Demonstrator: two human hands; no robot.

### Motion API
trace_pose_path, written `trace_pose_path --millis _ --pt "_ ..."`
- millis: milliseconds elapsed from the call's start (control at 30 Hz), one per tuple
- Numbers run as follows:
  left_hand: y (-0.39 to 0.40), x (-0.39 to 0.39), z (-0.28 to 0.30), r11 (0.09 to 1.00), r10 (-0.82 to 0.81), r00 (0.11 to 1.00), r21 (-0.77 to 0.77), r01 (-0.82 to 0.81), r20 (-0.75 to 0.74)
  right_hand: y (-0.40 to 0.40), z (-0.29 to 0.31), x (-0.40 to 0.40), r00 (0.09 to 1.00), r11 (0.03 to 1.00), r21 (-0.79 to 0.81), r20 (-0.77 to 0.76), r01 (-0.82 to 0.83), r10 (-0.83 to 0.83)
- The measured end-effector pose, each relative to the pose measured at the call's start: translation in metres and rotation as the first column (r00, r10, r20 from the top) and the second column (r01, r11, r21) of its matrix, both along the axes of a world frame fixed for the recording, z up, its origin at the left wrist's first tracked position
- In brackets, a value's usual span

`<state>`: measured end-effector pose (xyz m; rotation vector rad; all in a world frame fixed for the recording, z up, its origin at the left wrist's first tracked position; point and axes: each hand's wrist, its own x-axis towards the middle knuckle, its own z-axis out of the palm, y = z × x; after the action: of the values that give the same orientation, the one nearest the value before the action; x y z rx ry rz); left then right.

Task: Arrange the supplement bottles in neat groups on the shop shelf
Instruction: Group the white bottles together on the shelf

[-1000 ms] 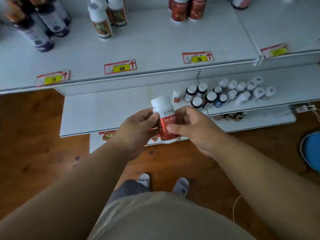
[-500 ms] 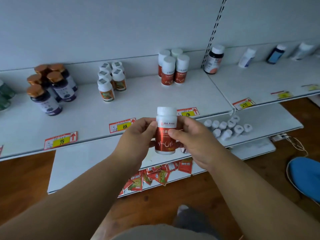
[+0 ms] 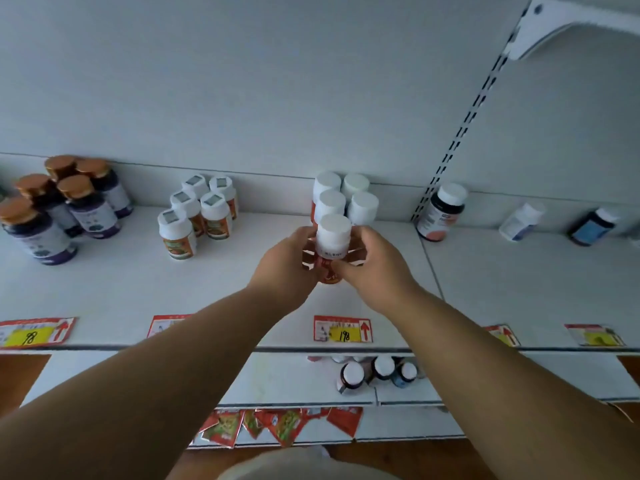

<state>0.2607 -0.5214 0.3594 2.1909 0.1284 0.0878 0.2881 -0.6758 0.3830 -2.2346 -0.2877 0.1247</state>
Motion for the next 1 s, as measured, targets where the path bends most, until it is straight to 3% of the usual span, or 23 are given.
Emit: trace_pose_path --millis 167,433,767,1000 --pt "-0.003 0.023 -0.021 0.991 0.097 0.994 0.091 -0.101 0.048 0.004 -0.022 0.028 0.999 0.999 -0.043 0.031 -0.014 0.015" --pt "0.004 0.019 -0.023 0.988 0.099 0.995 0.119 -0.101 0.02 0.009 -0.029 0.014 0.996 0.997 0.01 0.04 0.073 -0.074" --pt "0.043 -0.066 -0.013 0.975 -0.172 0.984 0.151 0.163 0.046 0.035 -0.026 -0.08 0.917 0.923 0.02 0.103 0.384 -0.384" --pt "0.061 -0.141 -0.014 0.948 -0.298 0.952 0.143 0.286 0.07 0.061 -0.035 -0.163 0.91 0.917 -0.002 0.118 0.399 -0.397"
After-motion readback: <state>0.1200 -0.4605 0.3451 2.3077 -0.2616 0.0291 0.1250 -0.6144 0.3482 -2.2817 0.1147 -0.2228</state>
